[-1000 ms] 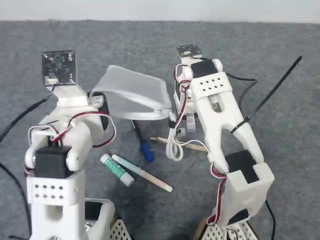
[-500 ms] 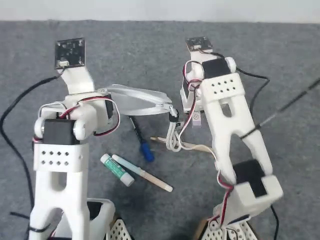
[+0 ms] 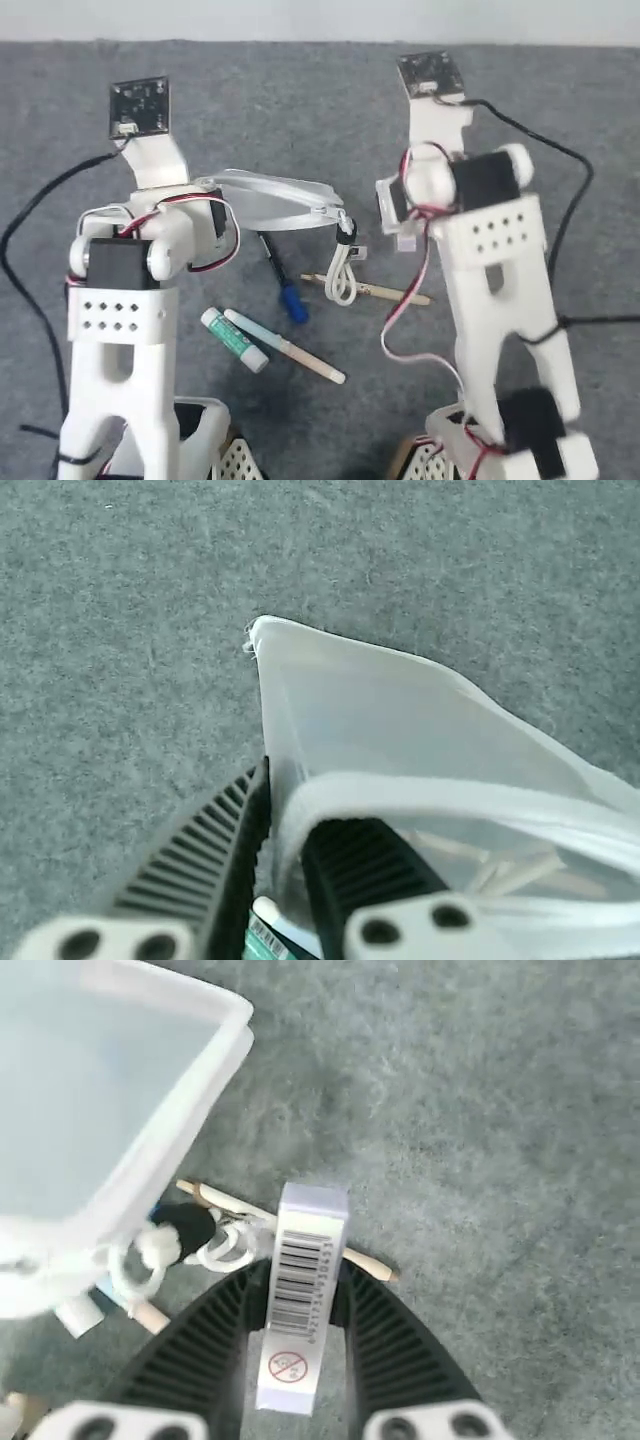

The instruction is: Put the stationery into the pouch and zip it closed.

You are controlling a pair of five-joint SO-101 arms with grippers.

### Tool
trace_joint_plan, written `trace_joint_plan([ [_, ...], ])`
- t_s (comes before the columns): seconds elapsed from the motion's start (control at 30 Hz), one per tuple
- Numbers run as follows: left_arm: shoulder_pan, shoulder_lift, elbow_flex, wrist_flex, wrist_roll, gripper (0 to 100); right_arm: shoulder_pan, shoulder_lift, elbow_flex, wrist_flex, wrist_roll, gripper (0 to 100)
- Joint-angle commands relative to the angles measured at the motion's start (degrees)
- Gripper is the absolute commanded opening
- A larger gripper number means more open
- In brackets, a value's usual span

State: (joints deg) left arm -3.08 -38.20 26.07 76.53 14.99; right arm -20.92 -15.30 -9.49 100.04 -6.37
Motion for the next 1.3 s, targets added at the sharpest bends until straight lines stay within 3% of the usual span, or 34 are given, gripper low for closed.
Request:
trace_joint_plan([
  [0.0,0.09,-2.11,-0.84,-2.2,0.62,1,-5.05,-9.01,1.76,1.89,-0.44,0.6],
  [0.3,-3.08,-2.11,-0.84,-2.64,0.7,1,-14.2,-21.49,10.81,-8.84,-0.62,0.7],
  [0.93,-3.43,-2.02,-0.22,-2.64,0.7,1,-23.16,-42.15,36.84,-48.31,-0.26,0.7],
  [1.07,-3.43,-2.02,-0.22,-2.64,0.7,1,-23.16,-45.23,46.59,-60.35,-0.26,0.7],
  [1.27,-3.43,-2.02,-0.22,-2.64,0.7,1,-23.16,-46.02,63.65,-86.29,0.0,0.7],
])
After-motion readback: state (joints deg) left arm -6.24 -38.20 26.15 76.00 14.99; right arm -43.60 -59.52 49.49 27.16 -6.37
